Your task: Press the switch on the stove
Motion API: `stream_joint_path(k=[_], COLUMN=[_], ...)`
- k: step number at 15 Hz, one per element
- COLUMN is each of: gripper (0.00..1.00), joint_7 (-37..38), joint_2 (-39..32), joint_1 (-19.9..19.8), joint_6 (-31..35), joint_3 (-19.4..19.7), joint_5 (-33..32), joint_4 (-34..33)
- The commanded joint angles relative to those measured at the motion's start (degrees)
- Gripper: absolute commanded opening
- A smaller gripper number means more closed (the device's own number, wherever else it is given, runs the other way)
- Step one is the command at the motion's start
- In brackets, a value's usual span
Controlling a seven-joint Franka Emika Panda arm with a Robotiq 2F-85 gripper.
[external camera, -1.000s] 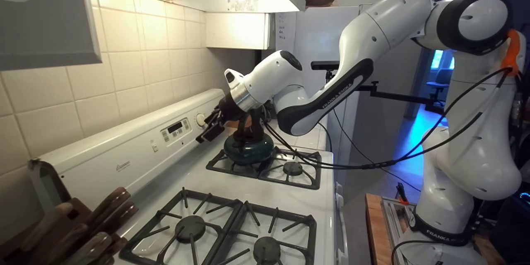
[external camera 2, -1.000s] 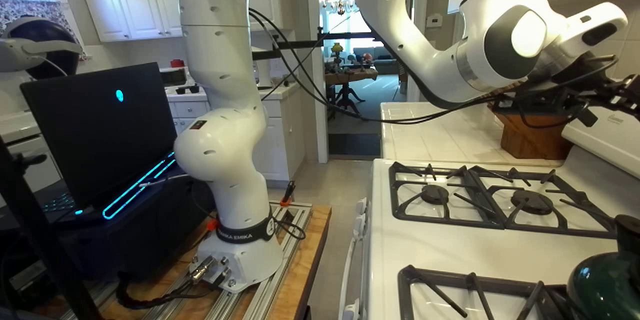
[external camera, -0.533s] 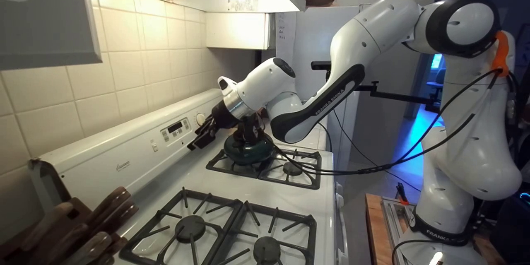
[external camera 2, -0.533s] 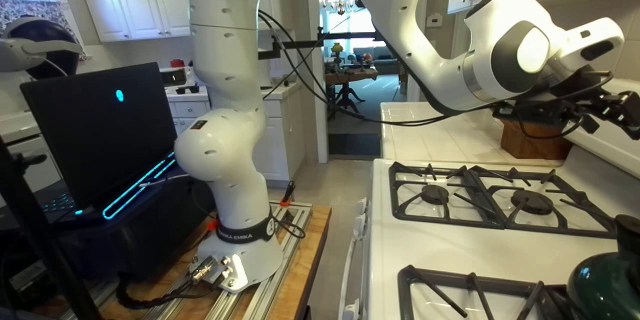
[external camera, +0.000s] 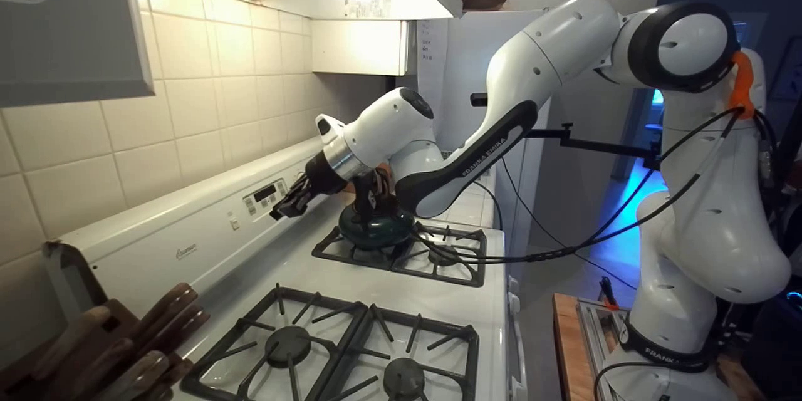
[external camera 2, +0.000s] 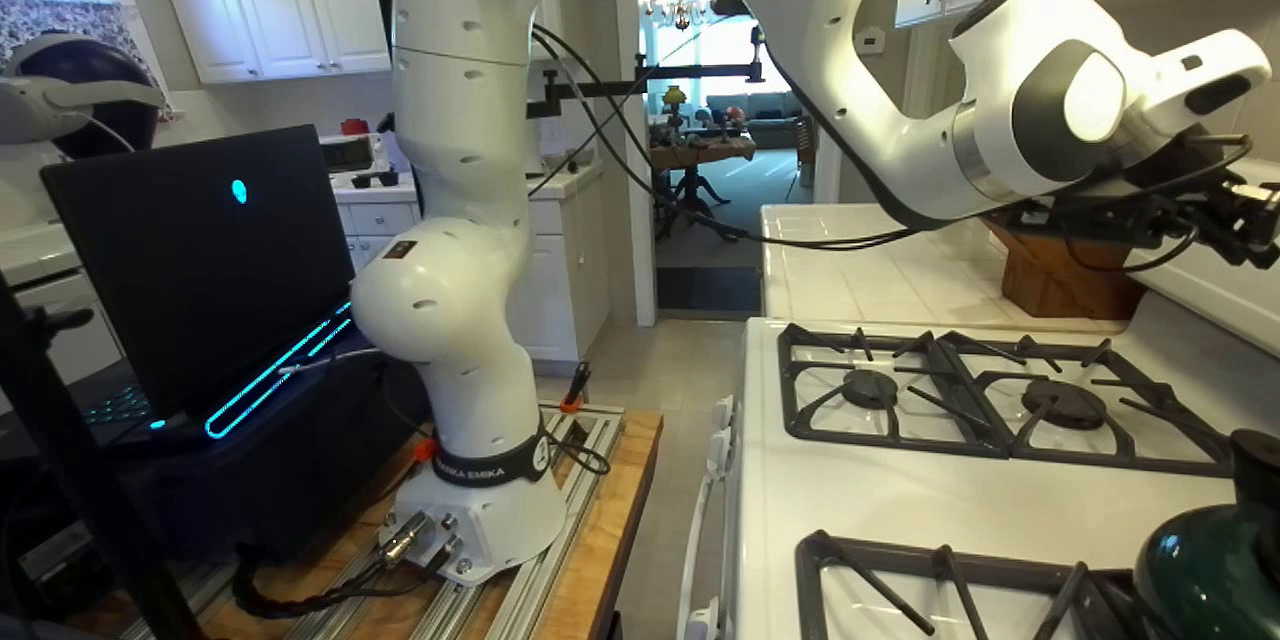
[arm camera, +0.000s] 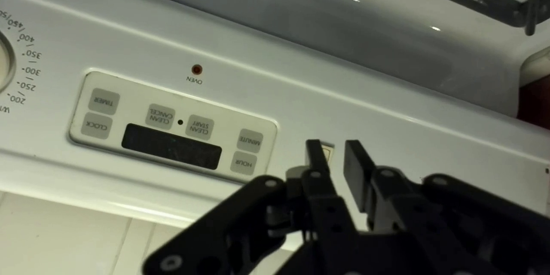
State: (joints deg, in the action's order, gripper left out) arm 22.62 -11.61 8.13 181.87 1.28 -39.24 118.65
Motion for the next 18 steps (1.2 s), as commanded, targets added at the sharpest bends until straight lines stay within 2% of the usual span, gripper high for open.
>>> stream_joint_path(k=[1, 5, 6, 8, 14, 18], gripper=[0.00, 0.00, 0.26, 0.33, 0.75, 1.00], joint_7=[0.85, 0.69, 0.68, 0.40, -0.16, -2.28], joint_2=[-2.86, -4.11, -4.15, -3.84, -1.84, -0.44], joint_1=[1.47, 2.24, 2.40, 2.61, 2.55, 0.53], joint_6=[0.40, 0.10, 0.08, 0.49, 0.47, 0.94], joint_3=[1.95, 3.23, 3.37, 3.47, 3.19, 2.49], joint_5=[-1.64, -1.89, -1.77, -1.85, -1.44, -1.18], joint_4=[-3.76, -5.55, -5.47, -4.69, -2.27, -0.96])
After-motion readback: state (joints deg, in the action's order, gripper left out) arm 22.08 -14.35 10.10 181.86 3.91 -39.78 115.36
